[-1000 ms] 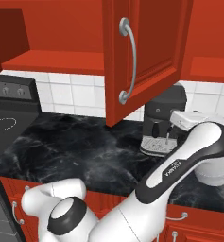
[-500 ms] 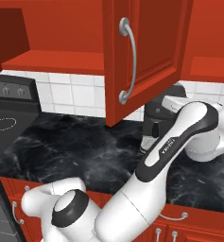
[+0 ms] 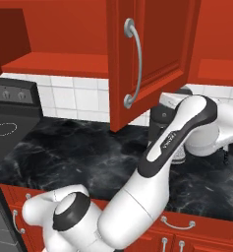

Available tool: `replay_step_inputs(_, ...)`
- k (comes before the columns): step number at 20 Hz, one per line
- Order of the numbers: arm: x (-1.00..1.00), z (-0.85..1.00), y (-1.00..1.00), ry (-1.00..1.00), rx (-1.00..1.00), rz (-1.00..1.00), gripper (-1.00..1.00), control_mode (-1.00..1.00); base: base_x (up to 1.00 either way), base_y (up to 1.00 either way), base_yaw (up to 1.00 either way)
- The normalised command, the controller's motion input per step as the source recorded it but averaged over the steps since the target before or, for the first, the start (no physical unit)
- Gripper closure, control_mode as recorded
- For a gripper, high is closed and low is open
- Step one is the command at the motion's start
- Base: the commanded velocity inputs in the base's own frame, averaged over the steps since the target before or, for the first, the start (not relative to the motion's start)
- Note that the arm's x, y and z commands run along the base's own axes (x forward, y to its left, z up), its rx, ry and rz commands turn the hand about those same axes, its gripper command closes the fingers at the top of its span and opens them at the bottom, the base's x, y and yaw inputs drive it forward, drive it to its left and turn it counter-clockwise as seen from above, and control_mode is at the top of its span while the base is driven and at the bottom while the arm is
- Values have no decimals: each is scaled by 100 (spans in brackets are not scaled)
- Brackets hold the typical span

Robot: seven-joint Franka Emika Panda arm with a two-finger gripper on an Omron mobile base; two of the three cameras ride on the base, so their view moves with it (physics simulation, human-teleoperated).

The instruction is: Close all open cabinet doors.

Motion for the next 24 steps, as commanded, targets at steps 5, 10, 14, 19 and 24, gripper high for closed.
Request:
replay_step_inputs(5, 0, 0, 66, 0, 0, 0, -100, -100, 0, 0, 0)
replay_step_inputs(10, 3, 0, 75, 2, 0, 0, -100, -100, 0, 0, 0)
replay_step_inputs(14, 17, 0, 65, 1, 0, 0, -100, -100, 0, 0, 0)
replay_step_inputs(19, 38, 4, 52, 4, 2, -2, -100, -100, 0, 0, 0)
replay_step_inputs(24, 62, 9, 37, 9, 2, -14, -100, -100, 0, 0, 0)
